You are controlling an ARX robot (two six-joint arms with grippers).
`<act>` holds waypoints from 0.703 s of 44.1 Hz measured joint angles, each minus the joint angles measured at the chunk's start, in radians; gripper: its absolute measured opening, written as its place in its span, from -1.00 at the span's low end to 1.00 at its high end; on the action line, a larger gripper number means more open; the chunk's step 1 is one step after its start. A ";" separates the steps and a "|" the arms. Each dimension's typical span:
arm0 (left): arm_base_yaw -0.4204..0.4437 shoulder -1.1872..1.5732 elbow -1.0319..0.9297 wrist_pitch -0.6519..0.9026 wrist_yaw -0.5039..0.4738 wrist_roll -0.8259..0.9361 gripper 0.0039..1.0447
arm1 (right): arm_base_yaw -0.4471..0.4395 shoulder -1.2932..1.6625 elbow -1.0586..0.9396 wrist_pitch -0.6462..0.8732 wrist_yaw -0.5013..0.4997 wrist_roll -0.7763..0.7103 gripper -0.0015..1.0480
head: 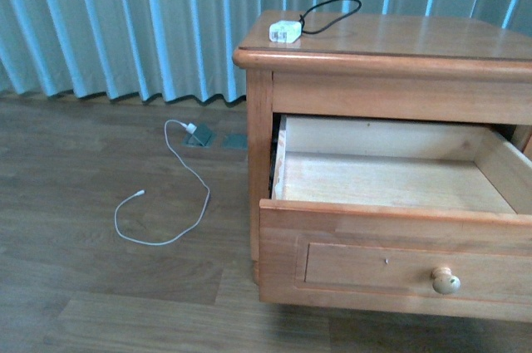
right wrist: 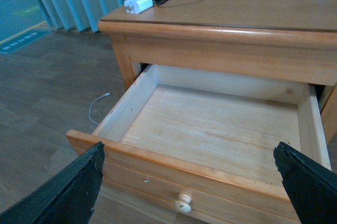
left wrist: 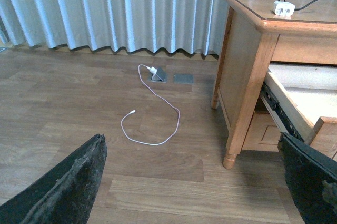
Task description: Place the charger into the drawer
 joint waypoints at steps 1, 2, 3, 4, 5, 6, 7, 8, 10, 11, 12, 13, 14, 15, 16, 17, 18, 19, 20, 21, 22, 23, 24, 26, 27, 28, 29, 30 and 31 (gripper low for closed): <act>0.000 0.000 0.000 0.000 0.000 0.000 0.89 | -0.011 -0.022 0.000 -0.016 -0.010 0.001 0.84; 0.000 0.000 0.000 0.000 0.000 0.000 0.89 | -0.032 -0.055 0.001 -0.042 -0.031 0.001 0.84; 0.000 0.000 0.000 0.000 0.000 0.000 0.89 | -0.053 -0.087 0.001 -0.064 -0.051 0.002 0.84; 0.000 0.000 0.000 0.000 0.000 0.000 0.89 | -0.070 -0.109 0.001 -0.079 -0.066 0.003 0.84; 0.000 0.000 0.000 0.000 0.000 0.000 0.89 | -0.088 -0.129 0.001 -0.092 -0.082 0.006 0.84; 0.000 0.000 0.000 0.000 0.000 0.000 0.89 | -0.108 -0.149 0.001 -0.106 -0.101 0.009 0.84; 0.000 0.000 0.000 0.000 0.000 0.000 0.89 | -0.139 -0.177 0.000 -0.126 -0.130 0.010 0.84; 0.000 0.000 0.000 0.000 0.000 0.000 0.89 | -0.171 -0.202 -0.002 -0.140 -0.158 0.013 0.84; 0.000 0.000 0.000 0.000 0.000 0.000 0.89 | -0.242 -0.243 -0.010 -0.165 -0.213 0.017 0.84; 0.000 0.000 0.000 0.000 0.000 0.000 0.89 | -0.279 -0.259 -0.018 -0.173 -0.241 0.019 0.84; 0.000 0.000 0.000 0.000 0.000 0.000 0.89 | -0.318 -0.275 -0.028 -0.174 -0.270 0.021 0.84; 0.000 0.000 0.000 0.000 0.000 0.000 0.89 | -0.356 -0.288 -0.039 -0.172 -0.297 0.029 0.84; 0.000 0.000 0.000 0.000 0.000 0.000 0.89 | -0.387 -0.294 -0.048 -0.172 -0.311 0.033 0.84; 0.000 0.000 0.000 0.000 0.000 0.000 0.89 | -0.402 -0.298 -0.051 -0.172 -0.311 0.035 0.84; 0.000 0.000 0.000 0.000 0.000 0.000 0.89 | -0.415 -0.299 -0.054 -0.172 -0.311 0.038 0.84; 0.000 0.000 0.000 0.000 0.000 0.000 0.89 | -0.420 -0.299 -0.055 -0.172 -0.311 0.039 0.84; 0.000 0.000 0.000 0.000 0.000 0.000 0.89 | -0.422 -0.299 -0.055 -0.172 -0.312 0.040 0.84; 0.000 0.000 0.000 0.000 0.000 0.000 0.89 | -0.423 -0.299 -0.055 -0.172 -0.312 0.042 0.84; 0.000 0.000 0.000 0.000 0.000 0.000 0.89 | -0.424 -0.299 -0.056 -0.172 -0.315 0.042 0.84; 0.000 0.000 0.000 0.000 0.000 0.000 0.89 | -0.424 -0.299 -0.056 -0.172 -0.316 0.043 0.84; 0.000 0.000 0.000 0.000 0.000 0.000 0.89 | -0.424 -0.300 -0.056 -0.172 -0.316 0.043 0.84; 0.000 0.000 0.000 0.000 0.000 0.000 0.89 | -0.424 -0.300 -0.056 -0.172 -0.316 0.044 0.84; 0.000 0.000 0.000 0.000 0.000 0.000 0.89 | -0.424 -0.300 -0.056 -0.172 -0.316 0.044 0.84; 0.000 0.000 0.000 0.000 0.000 0.000 0.89 | -0.412 -0.310 -0.065 -0.151 -0.267 0.037 0.79; 0.000 0.000 0.000 0.000 0.000 0.000 0.89 | -0.388 -0.326 -0.084 -0.123 -0.175 0.024 0.69; 0.000 0.000 0.000 0.000 0.000 0.000 0.89 | -0.362 -0.348 -0.102 -0.112 -0.095 0.013 0.59; 0.000 0.000 0.000 0.000 -0.001 0.000 0.89 | -0.336 -0.370 -0.119 -0.112 -0.033 0.006 0.49; 0.000 0.000 0.000 0.000 0.000 0.000 0.89 | -0.319 -0.384 -0.129 -0.112 0.001 0.002 0.42; 0.000 0.000 0.000 0.000 0.000 0.000 0.89 | -0.303 -0.396 -0.138 -0.113 0.028 -0.001 0.35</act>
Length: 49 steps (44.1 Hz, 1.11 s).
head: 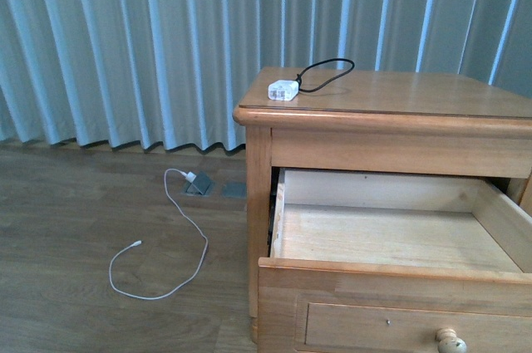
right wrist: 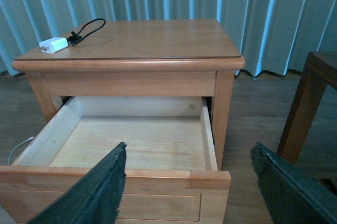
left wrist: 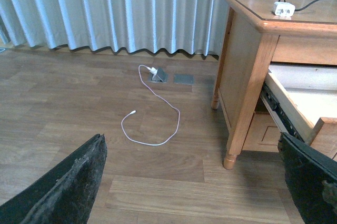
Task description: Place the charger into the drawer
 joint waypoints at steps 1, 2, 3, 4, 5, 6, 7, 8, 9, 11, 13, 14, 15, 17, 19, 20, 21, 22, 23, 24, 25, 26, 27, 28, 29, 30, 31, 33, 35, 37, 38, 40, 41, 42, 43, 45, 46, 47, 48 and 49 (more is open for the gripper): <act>0.000 0.000 0.000 0.000 0.000 0.000 0.89 | 0.015 -0.012 -0.008 -0.001 0.022 -0.002 0.28; 0.000 0.000 0.000 0.000 0.000 0.000 0.89 | 0.029 -0.023 -0.016 -0.002 0.040 -0.005 0.22; 0.000 0.000 0.000 0.000 0.000 0.000 0.89 | 0.043 -0.033 -0.023 -0.004 0.057 -0.008 0.15; 0.000 0.000 0.000 0.000 0.000 0.000 0.89 | 0.056 -0.042 -0.030 -0.006 0.071 -0.009 0.08; 0.000 0.000 0.000 0.000 0.000 0.000 0.89 | 0.069 -0.051 -0.037 -0.008 0.085 -0.011 0.01; 0.000 0.000 0.000 0.000 0.000 0.000 0.89 | 0.081 -0.060 -0.043 -0.011 0.097 -0.011 -0.06; 0.000 0.000 0.000 0.000 0.000 0.000 0.89 | 0.093 -0.067 -0.050 -0.015 0.108 -0.013 -0.12; 0.000 0.000 0.000 0.000 0.000 0.000 0.89 | 0.109 -0.079 -0.059 -0.018 0.122 -0.015 -0.22; 0.000 0.000 0.000 0.000 0.000 0.000 0.89 | 0.124 -0.091 -0.068 -0.022 0.137 -0.016 -0.33; 0.000 0.000 0.000 0.000 0.000 0.000 0.89 | 0.144 -0.107 -0.079 -0.027 0.157 -0.016 -0.46; 0.000 0.000 0.000 0.000 0.000 0.000 0.89 | 0.167 -0.126 -0.090 -0.033 0.178 -0.017 -0.63; 0.000 0.000 0.000 0.000 0.000 0.000 0.89 | 0.179 -0.136 -0.096 -0.037 0.190 -0.018 -0.73; 0.000 0.000 0.000 0.000 0.000 0.000 0.89 | 0.191 -0.146 -0.101 -0.040 0.200 -0.018 -0.83; 0.000 0.000 0.000 0.000 0.000 0.000 0.89 | 0.209 -0.163 -0.110 -0.047 0.218 -0.019 -0.98; 0.000 0.000 0.000 0.000 0.000 0.000 0.89 | 0.222 -0.174 -0.117 -0.052 0.230 -0.021 -0.96; 0.000 0.000 0.000 0.000 0.000 0.000 0.89 | 0.229 -0.180 -0.119 -0.055 0.237 -0.021 -0.97; 0.000 0.000 0.000 0.000 0.000 0.000 0.89 | 0.245 -0.187 -0.122 -0.060 0.258 -0.021 -0.97; 0.000 0.000 0.000 0.000 0.000 0.000 0.89 | 0.266 -0.195 -0.124 -0.066 0.298 -0.021 -0.97; 0.000 0.000 0.000 0.000 0.000 0.000 0.89 | 0.291 -0.200 -0.127 -0.069 0.330 -0.021 -0.97; 0.000 0.000 0.000 0.000 0.000 0.000 0.89 | 0.322 -0.208 -0.130 -0.073 0.354 -0.021 -0.97; 0.000 0.000 0.000 0.000 0.000 0.000 0.89 | 0.350 -0.219 -0.136 -0.077 0.360 -0.021 -0.97; 0.000 0.000 0.000 0.000 0.001 0.000 0.89 | 0.359 -0.227 -0.139 -0.081 0.360 -0.021 -0.97; 0.000 0.000 0.000 0.000 0.001 0.000 0.89 | 0.361 -0.232 -0.141 -0.082 0.360 -0.022 -0.97; 0.000 0.000 0.000 0.000 0.001 0.000 0.89 | 0.363 -0.237 -0.144 -0.085 0.362 -0.021 -0.97; 0.000 0.000 0.000 0.000 0.000 0.000 0.89 | 0.364 -0.243 -0.147 -0.089 0.366 -0.021 -0.97; 0.000 0.000 0.000 0.000 0.000 0.000 0.89 | 0.364 -0.252 -0.149 -0.096 0.367 -0.021 -0.97; 0.000 0.000 0.000 0.000 0.000 0.000 0.89 | 0.365 -0.287 -0.148 -0.140 0.367 -0.021 -0.97; 0.000 0.000 0.000 0.000 0.001 0.000 0.89 | 0.365 -0.336 -0.153 -0.204 0.366 -0.022 -0.97; 0.000 0.000 0.000 0.000 0.000 0.000 0.89 | 0.365 -0.372 -0.161 -0.229 0.366 -0.021 -0.97; 0.000 0.000 0.000 0.000 0.000 0.000 0.89 | 0.365 -0.405 -0.166 -0.232 0.367 -0.021 -0.97; 0.000 0.000 0.000 0.000 0.001 0.000 0.89 | 0.365 -0.415 -0.172 -0.232 0.366 -0.021 -0.97; 0.000 0.000 0.000 0.000 0.000 0.000 0.89 | 0.365 -0.431 -0.188 -0.232 0.366 -0.021 -0.97; 0.000 0.000 0.000 0.000 0.000 0.000 0.89 | 0.365 -0.432 -0.191 -0.232 0.366 -0.021 -0.97; 0.000 0.000 0.000 0.000 0.000 0.000 0.89 | 0.365 -0.432 -0.193 -0.233 0.366 -0.021 -0.97; 0.000 0.000 0.000 0.000 0.000 0.000 0.89 | 0.365 -0.432 -0.195 -0.233 0.366 -0.022 -0.97; 0.000 0.000 0.000 0.000 0.001 0.000 0.89 | 0.365 -0.432 -0.195 -0.233 0.366 -0.023 -0.88; 0.000 0.000 0.000 0.000 0.000 0.000 0.89 | 0.365 -0.432 -0.195 -0.233 0.366 -0.023 -0.78; 0.000 0.000 0.000 0.000 0.000 0.000 0.89 | 0.365 -0.433 -0.195 -0.233 0.366 -0.023 -0.68; 0.000 0.000 0.000 0.000 0.000 0.000 0.89 | 0.365 -0.434 -0.195 -0.233 0.366 -0.023 -0.58; 0.000 0.000 0.000 0.000 0.000 0.000 0.89 | 0.365 -0.434 -0.195 -0.233 0.366 -0.023 -0.48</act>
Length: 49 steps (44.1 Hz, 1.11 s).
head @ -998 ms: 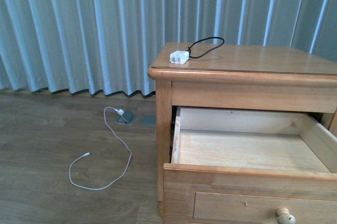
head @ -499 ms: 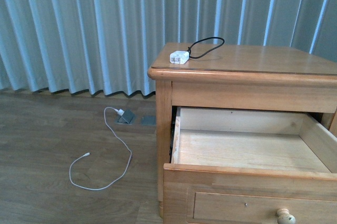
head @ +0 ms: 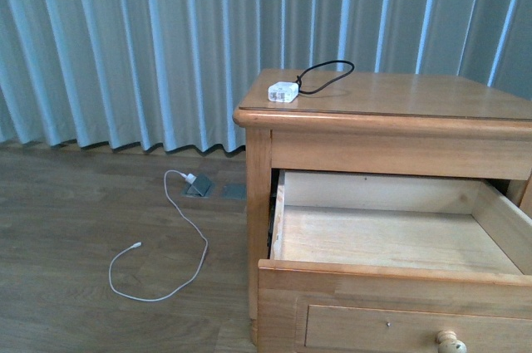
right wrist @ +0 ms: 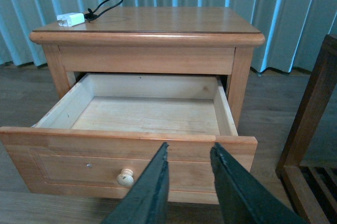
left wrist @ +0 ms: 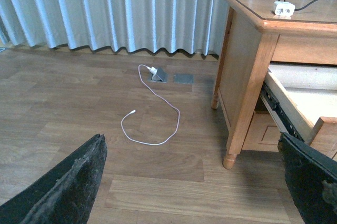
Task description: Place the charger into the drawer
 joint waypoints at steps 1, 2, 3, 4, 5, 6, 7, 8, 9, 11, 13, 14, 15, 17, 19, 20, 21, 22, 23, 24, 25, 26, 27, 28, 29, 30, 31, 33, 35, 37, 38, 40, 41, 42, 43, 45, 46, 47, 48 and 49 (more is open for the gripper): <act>0.000 0.000 0.000 0.000 0.000 0.000 0.89 | 0.000 0.000 0.000 0.000 0.000 0.000 -0.38; 0.000 0.000 0.000 0.000 0.000 0.000 0.89 | 0.000 0.000 0.000 0.000 0.000 0.000 -0.28; 0.000 0.000 0.000 0.000 0.000 0.000 0.89 | 0.000 0.000 0.000 0.000 0.000 0.000 -0.17; 0.000 0.000 0.000 0.000 0.000 0.000 0.89 | 0.000 0.000 0.000 0.000 0.000 0.000 -0.11; 0.000 0.000 0.000 0.000 0.000 0.000 0.89 | 0.000 0.000 0.000 0.000 0.000 0.000 0.00; 0.000 0.000 0.000 0.000 0.000 0.000 0.89 | 0.000 0.000 0.000 0.000 0.000 0.000 0.10; 0.000 0.000 0.000 0.000 0.000 0.000 0.89 | 0.000 0.000 0.000 0.000 0.000 0.000 0.20; 0.000 0.000 0.000 0.000 0.000 0.000 0.89 | 0.000 0.000 0.000 0.000 0.000 0.000 0.30; 0.000 0.000 0.000 0.000 0.000 0.000 0.89 | 0.000 0.000 0.000 0.000 0.000 0.000 0.40; 0.000 0.000 0.000 0.000 0.000 0.000 0.89 | 0.000 0.000 0.000 0.000 0.000 0.000 0.60; 0.000 0.000 0.000 0.000 0.000 0.000 0.89 | 0.000 0.000 0.000 0.000 0.000 0.000 0.77; 0.000 0.000 0.000 0.000 0.000 0.000 0.89 | 0.000 0.000 0.000 0.000 0.000 0.000 0.84; 0.000 0.000 0.000 0.000 0.000 0.000 0.89 | 0.000 0.000 0.000 0.000 0.000 0.001 0.88; 0.000 0.000 0.000 0.000 0.000 0.000 0.89 | 0.000 0.000 0.000 0.000 0.000 0.001 0.85; 0.000 0.000 0.000 0.000 0.000 0.000 0.89 | 0.000 0.000 0.000 0.000 0.000 0.000 0.83; 0.000 0.000 0.000 0.000 0.000 0.000 0.89 | 0.000 0.000 0.000 0.000 0.000 0.000 0.83; 0.000 0.000 0.000 0.000 -0.002 -0.001 0.89 | 0.000 0.000 0.000 0.000 0.000 0.001 0.84; -0.016 0.010 0.000 0.006 -0.051 -0.012 0.89 | 0.000 0.000 0.000 0.000 0.000 0.001 0.84; -0.042 0.027 0.001 0.021 -0.151 -0.045 0.89 | 0.000 0.000 0.000 0.000 0.000 0.000 0.84; -0.077 0.052 0.002 0.039 -0.252 -0.077 0.89 | 0.000 0.000 0.000 0.000 0.000 0.001 0.84; -0.109 0.082 0.005 0.050 -0.328 -0.104 0.89 | 0.000 0.000 0.000 0.000 0.000 0.001 0.84; -0.146 0.124 0.007 0.068 -0.489 -0.164 0.89 | 0.000 0.000 0.000 0.000 0.000 0.001 0.84; -0.157 0.150 0.008 0.073 -0.555 -0.187 0.89 | 0.000 0.000 0.000 0.000 0.000 0.001 0.84; -0.159 0.174 0.009 0.078 -0.609 -0.209 0.89 | 0.000 0.000 0.000 0.000 0.000 0.001 0.84; -0.159 0.197 0.011 0.084 -0.660 -0.226 0.89 | 0.000 0.000 0.000 0.000 0.000 0.000 0.84; -0.156 0.222 0.016 0.094 -0.699 -0.240 0.89 | 0.000 0.000 0.000 0.000 -0.001 0.000 0.84; -0.150 0.247 0.023 0.108 -0.719 -0.254 0.89 | 0.000 0.000 0.000 0.000 0.000 0.000 0.84; -0.126 0.314 0.049 0.153 -0.710 -0.269 0.89 | 0.000 0.000 0.000 0.000 0.003 0.001 0.84; -0.118 0.375 0.079 0.195 -0.674 -0.271 0.89 | 0.000 0.000 0.000 0.000 0.000 0.000 0.84; -0.120 0.487 0.134 0.259 -0.603 -0.258 0.89 | 0.000 0.000 0.000 0.000 0.001 0.001 0.84; -0.126 0.542 0.161 0.286 -0.568 -0.250 0.89 | 0.000 0.000 0.000 0.000 0.002 0.000 0.84; -0.149 0.642 0.210 0.332 -0.515 -0.211 0.89 | 0.000 0.000 0.000 0.000 0.002 0.001 0.84; -0.164 0.701 0.242 0.356 -0.484 -0.191 0.89 | 0.000 0.000 0.000 0.000 0.002 0.001 0.84; -0.175 0.740 0.264 0.370 -0.458 -0.172 0.89 | 0.000 0.000 0.000 0.000 0.002 0.001 0.84; -0.187 0.778 0.286 0.384 -0.440 -0.153 0.89 | 0.000 0.000 0.000 0.000 0.002 0.000 0.84; -0.207 0.854 0.332 0.407 -0.409 -0.118 0.89 | 0.000 0.000 0.000 0.000 0.002 0.000 0.84; -0.217 0.889 0.356 0.414 -0.384 -0.100 0.89 | 0.000 0.000 0.000 0.000 0.002 0.000 0.84; -0.225 0.924 0.378 0.420 -0.364 -0.080 0.89 | 0.000 0.000 0.000 0.000 0.002 0.001 0.84; -0.232 0.958 0.402 0.426 -0.349 -0.067 0.89 | 0.000 0.000 0.000 0.000 0.002 0.001 0.84; -0.242 1.008 0.439 0.434 -0.327 -0.039 0.89 | 0.000 0.000 0.000 0.000 0.002 0.000 0.84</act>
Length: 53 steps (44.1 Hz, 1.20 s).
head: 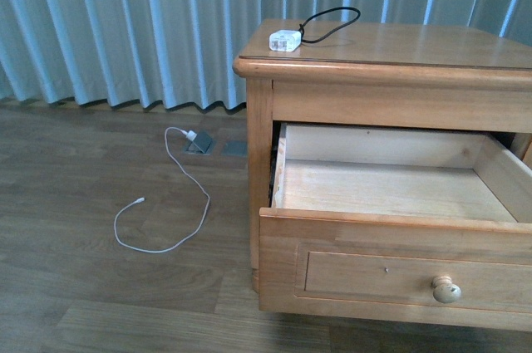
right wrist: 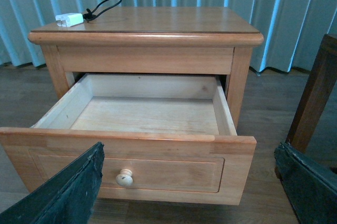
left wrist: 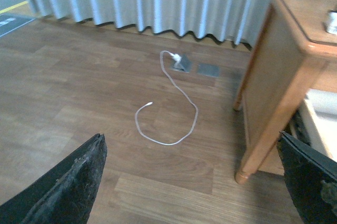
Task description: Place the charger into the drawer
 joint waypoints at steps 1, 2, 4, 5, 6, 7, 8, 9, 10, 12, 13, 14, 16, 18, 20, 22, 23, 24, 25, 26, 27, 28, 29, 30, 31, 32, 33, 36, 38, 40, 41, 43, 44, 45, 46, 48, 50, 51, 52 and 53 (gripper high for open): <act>-0.005 0.032 0.025 0.002 0.010 0.011 0.89 | 0.000 0.000 0.000 0.000 0.000 0.000 0.84; -0.009 0.065 0.051 0.005 0.028 0.032 0.89 | 0.000 0.000 0.000 0.000 0.000 0.000 0.84; -0.013 0.129 0.104 0.012 0.045 0.061 0.89 | 0.000 0.000 0.000 0.000 0.000 0.000 0.84; -0.014 0.160 0.131 0.014 0.045 0.071 0.89 | 0.000 0.000 0.000 0.000 0.000 0.000 0.84; -0.015 0.192 0.158 0.018 0.047 0.082 0.89 | 0.000 0.000 0.000 0.000 0.000 0.000 0.84; -0.015 0.222 0.186 0.021 0.050 0.092 0.89 | 0.000 0.000 0.000 0.000 0.000 0.000 0.84; -0.016 0.252 0.214 0.023 0.057 0.100 0.89 | 0.000 0.000 0.000 0.000 0.000 0.000 0.84; -0.018 0.295 0.257 0.024 0.071 0.106 0.89 | 0.000 0.000 0.000 0.000 0.000 0.000 0.84; -0.018 0.323 0.287 0.024 0.076 0.114 0.89 | 0.000 0.000 0.000 0.000 0.000 0.000 0.84; -0.022 0.379 0.347 0.024 0.081 0.128 0.89 | 0.000 0.000 0.000 0.000 0.000 0.000 0.84; -0.026 0.406 0.376 0.024 0.085 0.133 0.89 | 0.000 0.000 0.000 0.000 0.000 0.000 0.84; -0.029 0.433 0.406 0.024 0.093 0.140 0.89 | 0.000 0.000 0.000 0.000 0.000 0.000 0.84; -0.041 0.497 0.480 0.022 0.113 0.152 0.89 | 0.000 0.000 0.000 0.000 0.000 0.000 0.84; -0.059 0.575 0.572 0.016 0.131 0.164 0.89 | 0.000 0.000 0.000 0.000 0.000 0.000 0.84; -0.075 0.639 0.647 0.013 0.145 0.172 0.89 | 0.000 0.000 0.000 0.000 0.000 0.000 0.84; -0.092 0.717 0.739 0.002 0.151 0.179 0.89 | 0.000 0.000 0.000 0.000 0.000 0.000 0.84; -0.097 0.743 0.769 -0.002 0.150 0.180 0.89 | 0.000 0.000 0.000 0.000 0.000 0.000 0.84; -0.101 0.769 0.800 -0.004 0.150 0.181 0.89 | 0.000 0.000 0.000 0.000 0.000 0.000 0.84; -0.105 0.796 0.832 -0.008 0.150 0.181 0.89 | 0.000 0.000 0.000 0.000 0.000 0.000 0.84; -0.109 0.822 0.864 -0.014 0.150 0.181 0.89 | 0.000 0.000 0.000 0.000 0.000 0.000 0.84; -0.112 0.849 0.895 -0.020 0.150 0.181 0.89 | 0.000 0.000 0.000 0.000 0.000 0.000 0.84; -0.114 0.876 0.928 -0.027 0.149 0.181 0.89 | 0.000 0.000 0.000 0.000 0.000 0.000 0.84; -0.117 0.916 0.976 -0.037 0.145 0.181 0.89 | 0.000 0.000 0.000 0.000 0.000 0.000 0.84; -0.120 0.956 1.024 -0.048 0.144 0.180 0.89 | 0.000 0.000 0.000 0.000 0.000 0.000 0.84; -0.122 0.982 1.056 -0.056 0.144 0.179 0.89 | 0.000 0.000 0.000 0.000 0.000 0.000 0.84; -0.123 1.009 1.088 -0.063 0.143 0.178 0.89 | 0.000 0.000 0.000 0.000 0.000 0.000 0.84; -0.126 1.048 1.136 -0.073 0.142 0.176 0.89 | 0.000 0.000 0.000 0.000 0.000 0.000 0.84; -0.131 1.147 1.263 -0.106 0.138 0.169 0.89 | 0.000 0.000 0.000 0.000 0.000 0.000 0.84; -0.135 1.204 1.337 -0.126 0.139 0.159 0.89 | 0.000 0.000 0.000 0.000 0.000 0.000 0.84; -0.138 1.248 1.395 -0.140 0.143 0.151 0.89 | 0.000 0.000 0.000 0.000 0.000 0.000 0.84; -0.141 1.269 1.423 -0.146 0.143 0.150 0.89 | 0.000 0.000 0.000 0.000 0.000 0.000 0.84; -0.147 1.320 1.493 -0.164 0.140 0.141 0.89 | 0.000 0.000 0.000 0.000 0.000 0.000 0.84; -0.150 1.339 1.521 -0.172 0.140 0.135 0.89 | 0.000 0.000 0.000 0.000 0.000 0.000 0.84; -0.153 1.365 1.559 -0.182 0.142 0.126 0.89 | 0.000 0.000 0.000 0.000 0.000 0.000 0.84; -0.156 1.381 1.582 -0.189 0.142 0.122 0.89 | 0.000 0.000 0.000 0.000 0.000 0.000 0.84; -0.160 1.414 1.632 -0.205 0.142 0.117 0.89 | 0.000 0.000 0.000 0.000 0.000 0.000 0.84; -0.164 1.455 1.695 -0.235 0.141 0.113 0.89 | 0.000 0.000 0.000 0.000 0.000 0.000 0.84; -0.165 1.471 1.720 -0.248 0.140 0.113 0.89 | 0.000 0.000 0.000 0.000 0.000 0.000 0.84; -0.167 1.485 1.744 -0.262 0.136 0.113 0.89 | 0.000 0.000 0.000 0.000 0.000 0.000 0.84; -0.167 1.492 1.755 -0.268 0.132 0.113 0.89 | 0.000 0.000 0.000 0.000 0.000 0.000 0.84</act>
